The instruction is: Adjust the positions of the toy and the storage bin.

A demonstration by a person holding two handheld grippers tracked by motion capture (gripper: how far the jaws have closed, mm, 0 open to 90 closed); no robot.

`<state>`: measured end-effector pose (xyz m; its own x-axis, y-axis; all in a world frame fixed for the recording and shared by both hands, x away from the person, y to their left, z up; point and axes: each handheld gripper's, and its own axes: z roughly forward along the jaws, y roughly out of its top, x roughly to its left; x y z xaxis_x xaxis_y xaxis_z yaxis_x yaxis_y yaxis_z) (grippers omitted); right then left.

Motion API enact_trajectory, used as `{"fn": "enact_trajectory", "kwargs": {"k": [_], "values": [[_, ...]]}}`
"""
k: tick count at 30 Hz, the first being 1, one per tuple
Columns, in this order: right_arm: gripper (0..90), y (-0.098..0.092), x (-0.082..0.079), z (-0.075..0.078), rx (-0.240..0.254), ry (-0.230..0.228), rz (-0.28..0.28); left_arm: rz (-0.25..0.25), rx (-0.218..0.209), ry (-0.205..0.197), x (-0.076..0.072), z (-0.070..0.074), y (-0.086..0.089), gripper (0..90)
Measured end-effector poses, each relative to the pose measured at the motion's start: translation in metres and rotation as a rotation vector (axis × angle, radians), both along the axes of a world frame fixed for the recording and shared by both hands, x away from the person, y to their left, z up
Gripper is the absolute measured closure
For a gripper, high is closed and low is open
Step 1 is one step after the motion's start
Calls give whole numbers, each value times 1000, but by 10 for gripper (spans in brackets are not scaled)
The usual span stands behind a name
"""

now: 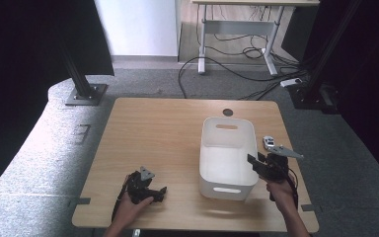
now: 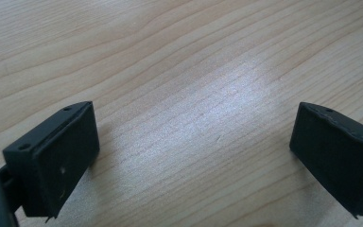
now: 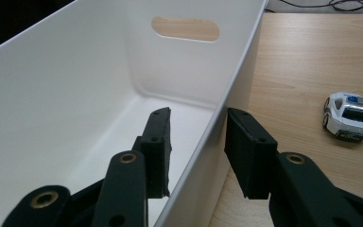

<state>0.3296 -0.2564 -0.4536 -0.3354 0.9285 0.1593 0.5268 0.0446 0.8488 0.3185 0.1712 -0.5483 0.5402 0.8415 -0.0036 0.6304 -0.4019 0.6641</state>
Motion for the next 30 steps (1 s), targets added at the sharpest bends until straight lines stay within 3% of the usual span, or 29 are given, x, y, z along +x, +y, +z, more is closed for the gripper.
{"fn": "enact_trajectory", "kwargs": {"k": [30], "values": [[605,23,3,0,-9,-9,5,1,0,-1,0,0,0,21]]}}
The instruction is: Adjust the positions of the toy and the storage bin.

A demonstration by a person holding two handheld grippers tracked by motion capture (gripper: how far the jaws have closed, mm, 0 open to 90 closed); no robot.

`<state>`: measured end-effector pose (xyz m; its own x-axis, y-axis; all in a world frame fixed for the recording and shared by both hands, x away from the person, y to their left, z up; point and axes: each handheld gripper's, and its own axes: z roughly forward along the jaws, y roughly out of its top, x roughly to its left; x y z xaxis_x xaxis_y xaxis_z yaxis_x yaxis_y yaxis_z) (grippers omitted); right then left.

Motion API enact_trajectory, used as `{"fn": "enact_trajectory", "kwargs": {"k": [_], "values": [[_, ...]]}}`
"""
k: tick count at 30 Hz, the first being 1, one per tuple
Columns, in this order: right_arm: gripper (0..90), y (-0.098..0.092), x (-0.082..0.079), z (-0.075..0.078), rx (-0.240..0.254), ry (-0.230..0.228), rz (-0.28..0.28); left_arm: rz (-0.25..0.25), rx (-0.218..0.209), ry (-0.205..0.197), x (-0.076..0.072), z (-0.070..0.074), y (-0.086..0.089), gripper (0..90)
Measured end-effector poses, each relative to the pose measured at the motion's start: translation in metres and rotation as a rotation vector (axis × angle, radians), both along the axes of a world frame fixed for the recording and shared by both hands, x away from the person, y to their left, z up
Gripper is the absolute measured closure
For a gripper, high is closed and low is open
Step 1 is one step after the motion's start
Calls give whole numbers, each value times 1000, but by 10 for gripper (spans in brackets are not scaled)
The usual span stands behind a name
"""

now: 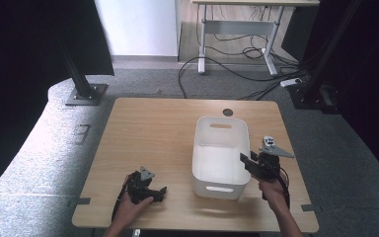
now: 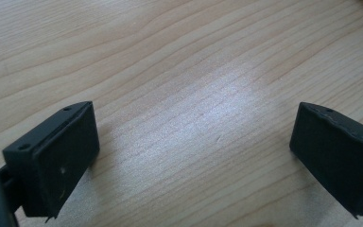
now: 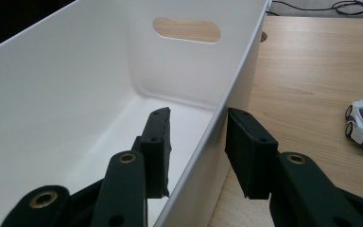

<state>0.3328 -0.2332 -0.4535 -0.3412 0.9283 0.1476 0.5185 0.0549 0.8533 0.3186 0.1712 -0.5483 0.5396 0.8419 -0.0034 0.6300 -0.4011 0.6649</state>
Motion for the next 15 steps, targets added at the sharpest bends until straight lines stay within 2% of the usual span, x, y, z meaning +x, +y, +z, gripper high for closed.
{"fn": "enact_trajectory", "kwargs": {"k": [15], "values": [[605,12,3,0,0,-3,10,0,0,0,0,0,0,21]]}}
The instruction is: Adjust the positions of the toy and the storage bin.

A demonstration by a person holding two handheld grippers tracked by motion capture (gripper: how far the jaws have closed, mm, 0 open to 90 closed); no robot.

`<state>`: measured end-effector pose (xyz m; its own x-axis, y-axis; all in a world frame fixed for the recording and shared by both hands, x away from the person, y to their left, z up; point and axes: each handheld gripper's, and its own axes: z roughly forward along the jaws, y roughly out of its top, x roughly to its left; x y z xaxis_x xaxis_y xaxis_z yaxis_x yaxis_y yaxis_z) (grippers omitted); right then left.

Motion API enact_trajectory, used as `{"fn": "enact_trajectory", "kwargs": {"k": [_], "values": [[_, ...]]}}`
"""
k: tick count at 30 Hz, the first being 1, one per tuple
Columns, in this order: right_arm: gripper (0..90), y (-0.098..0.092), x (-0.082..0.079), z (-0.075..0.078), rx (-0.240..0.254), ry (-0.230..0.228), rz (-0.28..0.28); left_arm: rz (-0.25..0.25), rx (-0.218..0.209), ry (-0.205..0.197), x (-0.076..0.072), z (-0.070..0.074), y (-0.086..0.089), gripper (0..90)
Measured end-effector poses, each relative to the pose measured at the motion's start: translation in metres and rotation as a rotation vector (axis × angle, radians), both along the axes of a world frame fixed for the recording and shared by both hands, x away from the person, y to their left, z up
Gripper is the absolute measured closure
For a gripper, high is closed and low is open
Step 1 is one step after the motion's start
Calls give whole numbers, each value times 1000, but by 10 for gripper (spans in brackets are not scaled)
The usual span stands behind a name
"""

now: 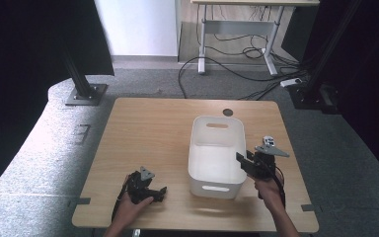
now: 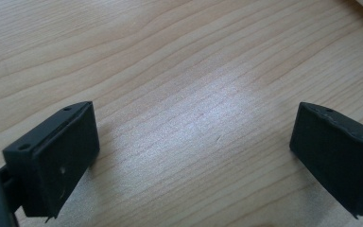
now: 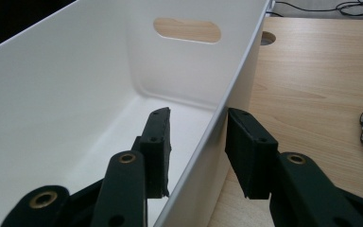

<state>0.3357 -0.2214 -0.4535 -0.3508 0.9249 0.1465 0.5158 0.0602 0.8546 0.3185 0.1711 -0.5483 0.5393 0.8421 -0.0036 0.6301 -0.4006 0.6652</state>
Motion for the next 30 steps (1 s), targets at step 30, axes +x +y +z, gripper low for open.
{"fn": "enact_trajectory", "kwargs": {"k": [30], "values": [[597,26,6,0,-5,-8,30,-1,1,1,0,0,0,21]]}}
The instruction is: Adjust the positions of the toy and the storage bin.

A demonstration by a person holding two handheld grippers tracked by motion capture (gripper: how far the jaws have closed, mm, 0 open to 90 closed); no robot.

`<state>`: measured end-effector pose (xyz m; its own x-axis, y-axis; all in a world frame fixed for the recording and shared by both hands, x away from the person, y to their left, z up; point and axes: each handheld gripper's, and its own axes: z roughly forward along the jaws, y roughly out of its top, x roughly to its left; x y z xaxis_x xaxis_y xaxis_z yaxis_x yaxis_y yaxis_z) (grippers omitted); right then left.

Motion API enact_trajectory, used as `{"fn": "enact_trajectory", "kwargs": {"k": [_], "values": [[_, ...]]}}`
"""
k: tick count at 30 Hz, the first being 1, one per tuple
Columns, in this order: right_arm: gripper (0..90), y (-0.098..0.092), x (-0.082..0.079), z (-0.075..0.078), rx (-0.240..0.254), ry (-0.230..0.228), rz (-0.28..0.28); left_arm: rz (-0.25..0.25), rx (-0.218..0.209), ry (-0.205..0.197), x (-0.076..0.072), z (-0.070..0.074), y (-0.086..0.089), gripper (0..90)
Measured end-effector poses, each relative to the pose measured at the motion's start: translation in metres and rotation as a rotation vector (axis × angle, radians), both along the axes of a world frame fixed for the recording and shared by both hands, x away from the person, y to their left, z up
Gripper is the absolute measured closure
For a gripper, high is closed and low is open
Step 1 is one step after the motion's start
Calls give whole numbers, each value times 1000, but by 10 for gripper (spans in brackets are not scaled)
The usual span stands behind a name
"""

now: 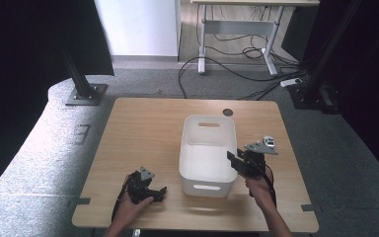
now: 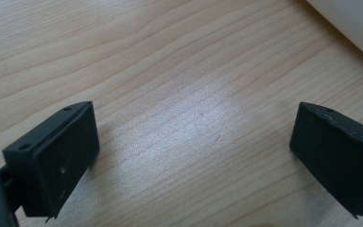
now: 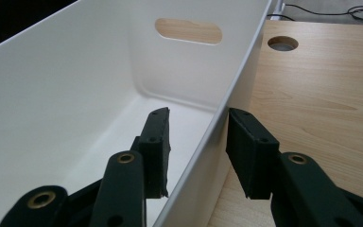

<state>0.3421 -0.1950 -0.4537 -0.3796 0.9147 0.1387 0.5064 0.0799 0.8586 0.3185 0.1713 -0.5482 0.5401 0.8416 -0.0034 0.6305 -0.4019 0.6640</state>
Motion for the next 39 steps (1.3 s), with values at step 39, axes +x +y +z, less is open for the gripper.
{"fn": "enact_trajectory", "kwargs": {"k": [39], "values": [[321,-64,-38,6,29,-100,-16,2,-1,-2,-1,0,1,24]]}}
